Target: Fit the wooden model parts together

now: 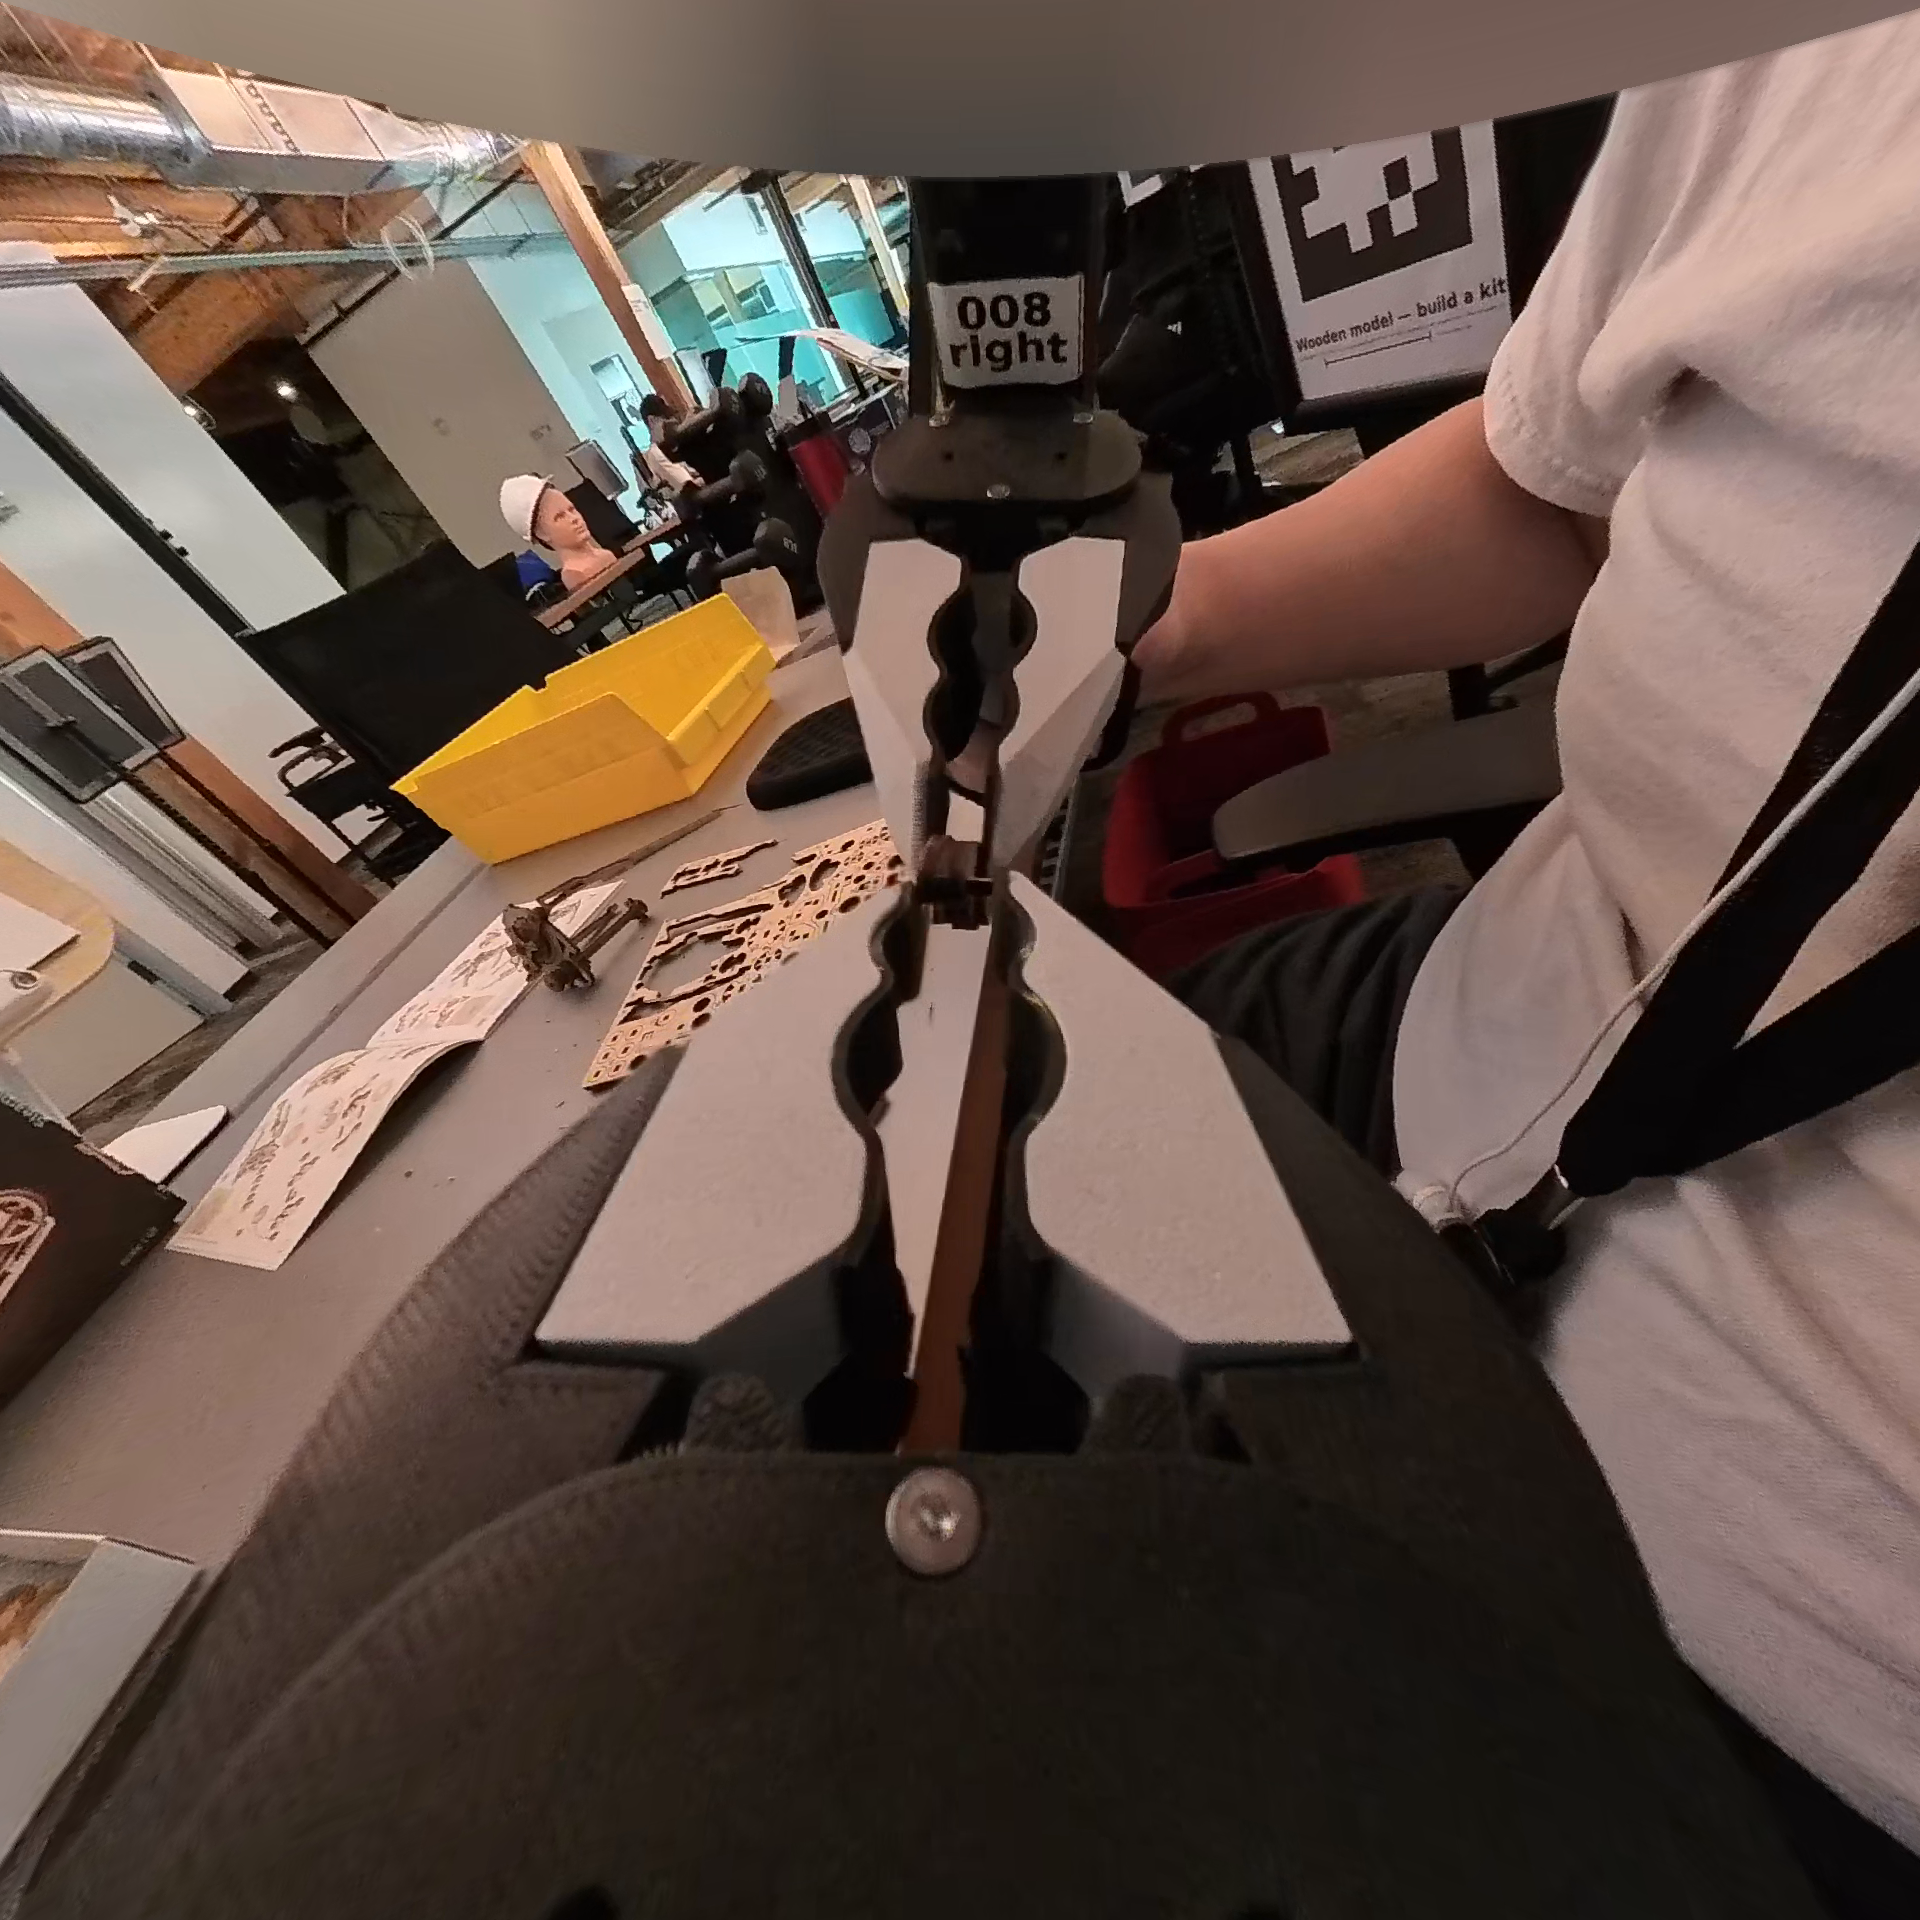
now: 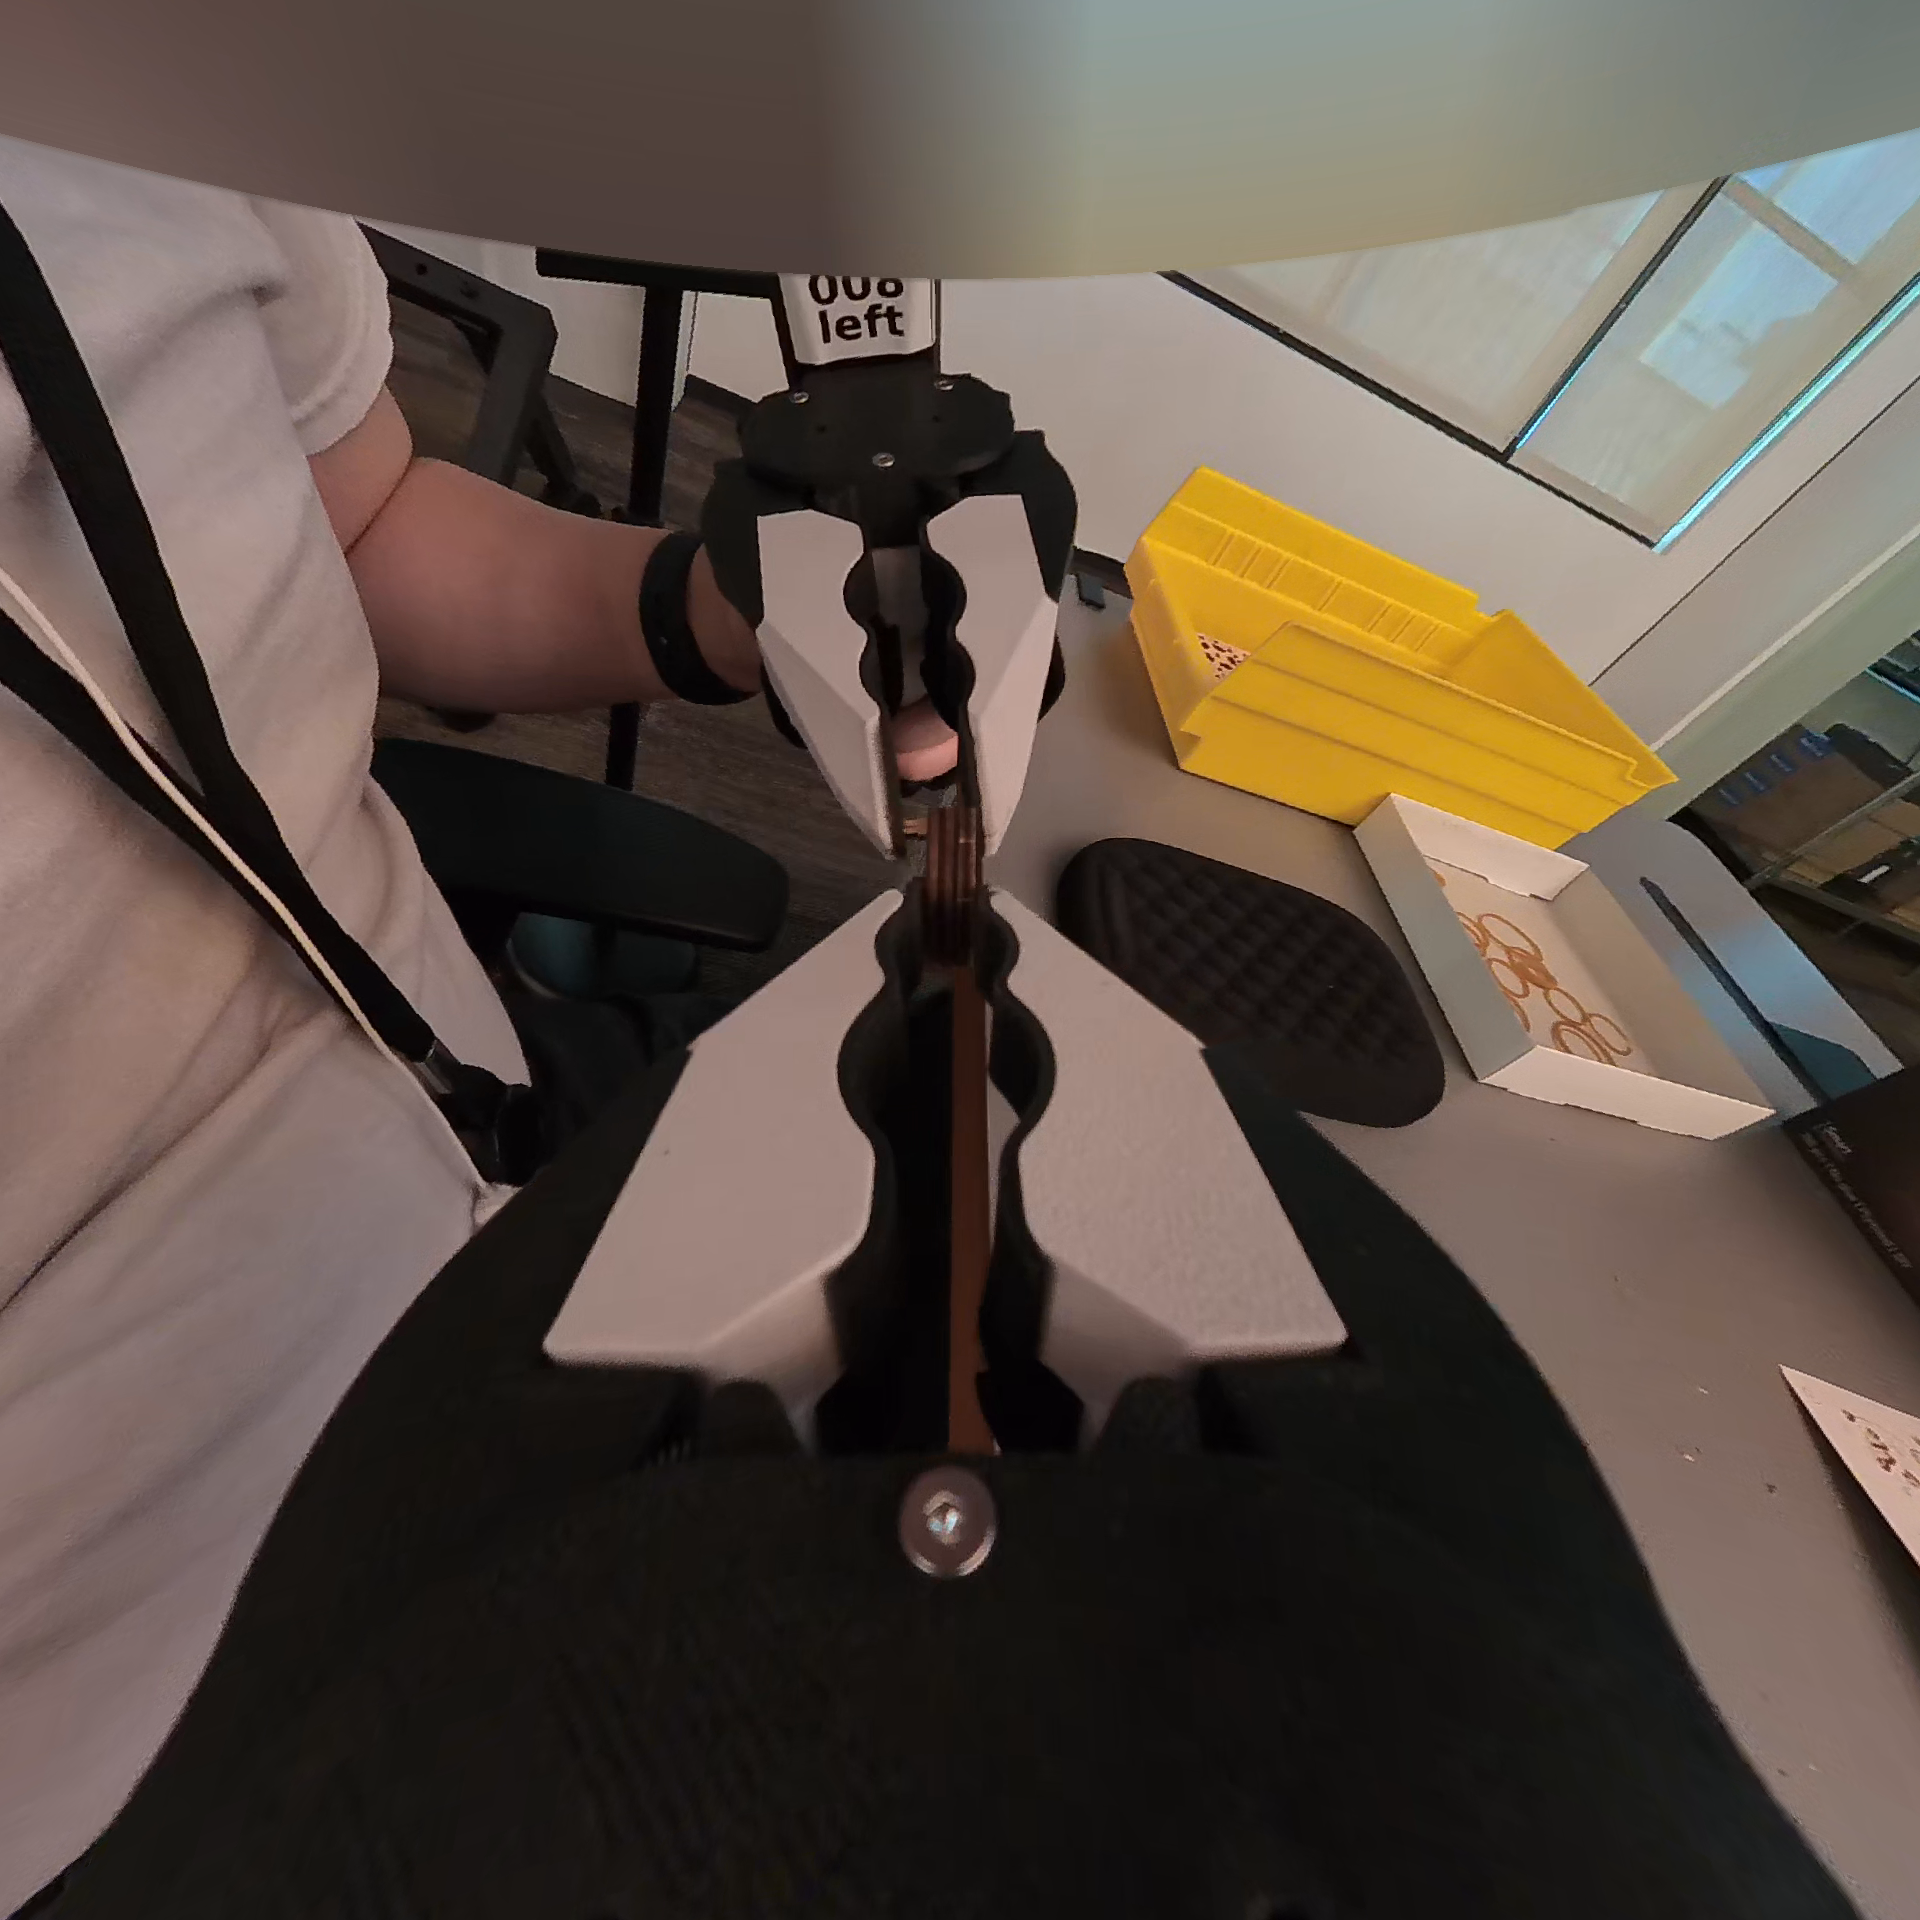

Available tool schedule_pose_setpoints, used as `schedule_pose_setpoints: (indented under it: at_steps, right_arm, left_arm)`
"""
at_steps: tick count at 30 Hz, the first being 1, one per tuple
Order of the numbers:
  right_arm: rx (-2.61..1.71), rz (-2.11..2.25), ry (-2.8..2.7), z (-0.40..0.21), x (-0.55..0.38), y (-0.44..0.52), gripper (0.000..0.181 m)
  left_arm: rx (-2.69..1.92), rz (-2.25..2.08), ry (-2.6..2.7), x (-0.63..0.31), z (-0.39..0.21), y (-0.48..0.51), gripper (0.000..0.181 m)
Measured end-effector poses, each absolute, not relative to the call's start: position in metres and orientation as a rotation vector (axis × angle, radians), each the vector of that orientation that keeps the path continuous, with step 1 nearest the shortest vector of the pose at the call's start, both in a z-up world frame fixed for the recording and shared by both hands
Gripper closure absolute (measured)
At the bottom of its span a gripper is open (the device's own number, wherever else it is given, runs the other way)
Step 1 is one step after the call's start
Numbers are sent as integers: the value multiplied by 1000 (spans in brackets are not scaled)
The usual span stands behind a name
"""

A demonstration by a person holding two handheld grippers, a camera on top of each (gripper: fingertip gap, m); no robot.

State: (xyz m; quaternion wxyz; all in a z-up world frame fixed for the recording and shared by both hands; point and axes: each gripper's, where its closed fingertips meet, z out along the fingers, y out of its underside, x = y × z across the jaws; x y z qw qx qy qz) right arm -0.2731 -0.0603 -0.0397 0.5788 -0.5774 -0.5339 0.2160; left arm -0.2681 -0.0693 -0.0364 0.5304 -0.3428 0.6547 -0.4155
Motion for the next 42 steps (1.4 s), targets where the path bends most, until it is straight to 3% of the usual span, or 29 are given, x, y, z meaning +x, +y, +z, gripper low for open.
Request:
schedule_pose_setpoints:
  at_steps: [29,42]
  right_arm:
    - [-1357,651,-1243,-42,-276,-65,173]
    - [-1319,423,-1231,-40,-275,-56,173]
  left_arm:
    - [-875,-1134,1561,-271,-39,-73,170]
    - [-932,-1165,1497,-270,-37,-64,170]
